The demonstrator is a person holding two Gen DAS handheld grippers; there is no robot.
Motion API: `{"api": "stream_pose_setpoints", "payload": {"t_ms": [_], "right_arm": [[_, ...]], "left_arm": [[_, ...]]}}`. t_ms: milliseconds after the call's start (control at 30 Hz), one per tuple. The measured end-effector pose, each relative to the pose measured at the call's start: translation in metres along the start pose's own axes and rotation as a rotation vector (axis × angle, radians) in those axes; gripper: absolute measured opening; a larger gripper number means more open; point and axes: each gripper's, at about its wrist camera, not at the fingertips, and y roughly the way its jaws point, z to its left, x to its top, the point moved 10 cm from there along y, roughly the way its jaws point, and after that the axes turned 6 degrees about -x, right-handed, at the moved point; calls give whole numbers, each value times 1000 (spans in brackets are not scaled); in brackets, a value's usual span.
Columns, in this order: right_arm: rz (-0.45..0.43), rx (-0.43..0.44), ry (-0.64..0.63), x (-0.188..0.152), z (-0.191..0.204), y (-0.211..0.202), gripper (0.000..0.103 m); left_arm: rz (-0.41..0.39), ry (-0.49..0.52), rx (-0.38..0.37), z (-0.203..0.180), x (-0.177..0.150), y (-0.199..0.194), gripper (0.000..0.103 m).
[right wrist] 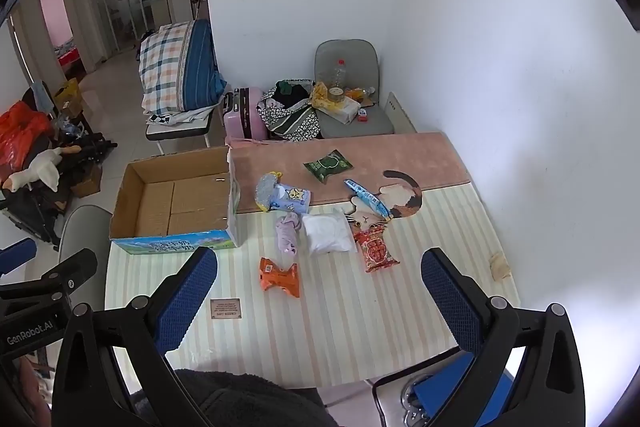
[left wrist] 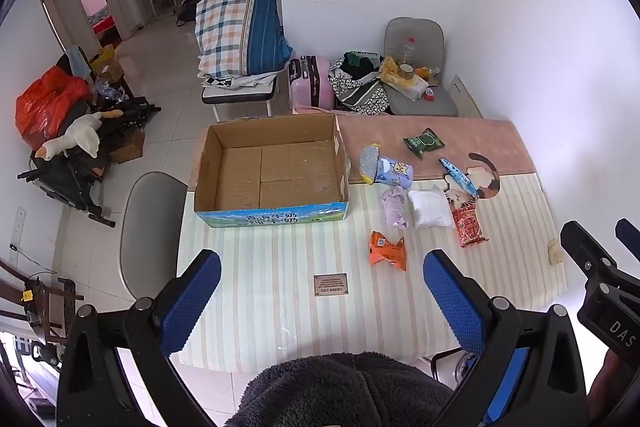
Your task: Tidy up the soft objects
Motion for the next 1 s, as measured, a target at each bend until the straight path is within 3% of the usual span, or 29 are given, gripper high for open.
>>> {"api": "stream_pose_setpoints", "payload": {"t_ms": [567,767,1000], "right_arm": [[-24,6,1,2,-4,-10,103],[-31,6,2,5,-4,-12,103],[-34,6,1,7,-4,-15,103]], "left_arm": [[-35,-8,20,1,2,-9,103],[-122,14,44,4,11,-15,103],[-75,7,48,3,9,-17,103]]}}
